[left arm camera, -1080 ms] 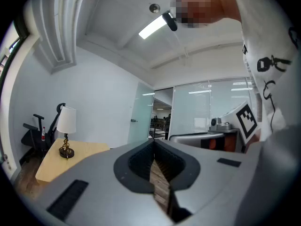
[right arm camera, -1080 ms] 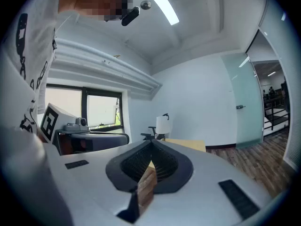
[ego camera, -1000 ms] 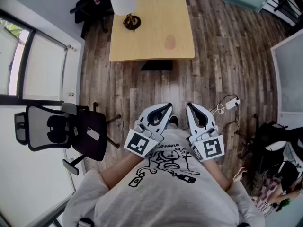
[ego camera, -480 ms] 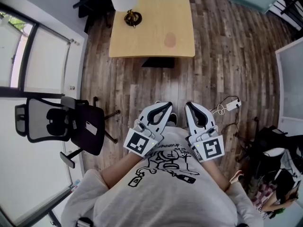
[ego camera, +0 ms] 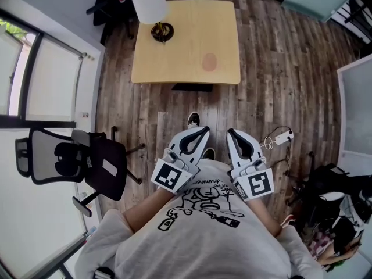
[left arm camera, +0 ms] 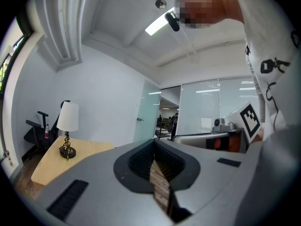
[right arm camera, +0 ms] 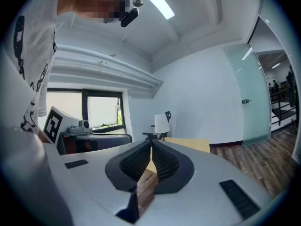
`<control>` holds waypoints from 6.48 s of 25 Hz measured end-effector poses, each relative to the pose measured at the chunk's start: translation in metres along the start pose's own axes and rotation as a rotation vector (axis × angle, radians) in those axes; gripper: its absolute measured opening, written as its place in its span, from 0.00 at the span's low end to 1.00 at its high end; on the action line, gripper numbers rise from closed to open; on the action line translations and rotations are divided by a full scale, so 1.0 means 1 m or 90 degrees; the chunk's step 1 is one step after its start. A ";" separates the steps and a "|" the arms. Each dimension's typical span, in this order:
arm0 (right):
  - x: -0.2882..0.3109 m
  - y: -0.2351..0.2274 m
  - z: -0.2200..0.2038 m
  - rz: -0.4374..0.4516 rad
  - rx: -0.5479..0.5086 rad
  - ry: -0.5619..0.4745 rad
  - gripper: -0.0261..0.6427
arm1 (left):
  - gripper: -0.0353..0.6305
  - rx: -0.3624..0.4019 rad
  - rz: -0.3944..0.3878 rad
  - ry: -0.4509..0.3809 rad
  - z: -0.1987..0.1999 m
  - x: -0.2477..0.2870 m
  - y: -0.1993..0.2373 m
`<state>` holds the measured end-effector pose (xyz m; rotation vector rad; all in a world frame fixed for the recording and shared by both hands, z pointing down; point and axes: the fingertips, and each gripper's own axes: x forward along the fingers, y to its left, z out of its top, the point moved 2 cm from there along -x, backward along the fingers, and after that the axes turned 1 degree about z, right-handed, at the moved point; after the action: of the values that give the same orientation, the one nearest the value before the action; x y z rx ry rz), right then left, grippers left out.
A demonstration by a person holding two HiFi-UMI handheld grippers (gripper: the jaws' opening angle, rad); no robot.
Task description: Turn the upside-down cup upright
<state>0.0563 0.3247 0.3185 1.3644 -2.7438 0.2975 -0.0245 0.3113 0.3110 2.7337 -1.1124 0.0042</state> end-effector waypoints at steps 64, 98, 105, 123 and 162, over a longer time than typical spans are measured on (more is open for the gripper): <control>0.329 -0.204 -0.213 0.051 -0.058 0.083 0.56 | 0.07 0.023 -0.063 0.055 -0.190 0.241 0.288; 0.287 -0.171 0.001 0.043 -0.084 0.030 0.49 | 0.07 0.043 -0.059 0.007 0.000 0.193 0.262; 0.259 -0.149 0.060 0.049 -0.115 0.001 0.49 | 0.07 0.037 -0.093 0.004 0.038 0.182 0.231; 0.240 -0.164 0.075 0.044 0.094 -0.062 0.49 | 0.09 -0.052 -0.141 -0.021 0.061 0.176 0.213; 0.217 -0.216 0.055 0.067 0.672 -0.354 0.49 | 0.08 -0.228 -0.376 0.059 0.060 0.209 0.173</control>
<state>0.0978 0.0166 0.3264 1.6209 -3.2123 1.8257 0.0018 0.0351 0.2980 2.5851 -0.2211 -0.1348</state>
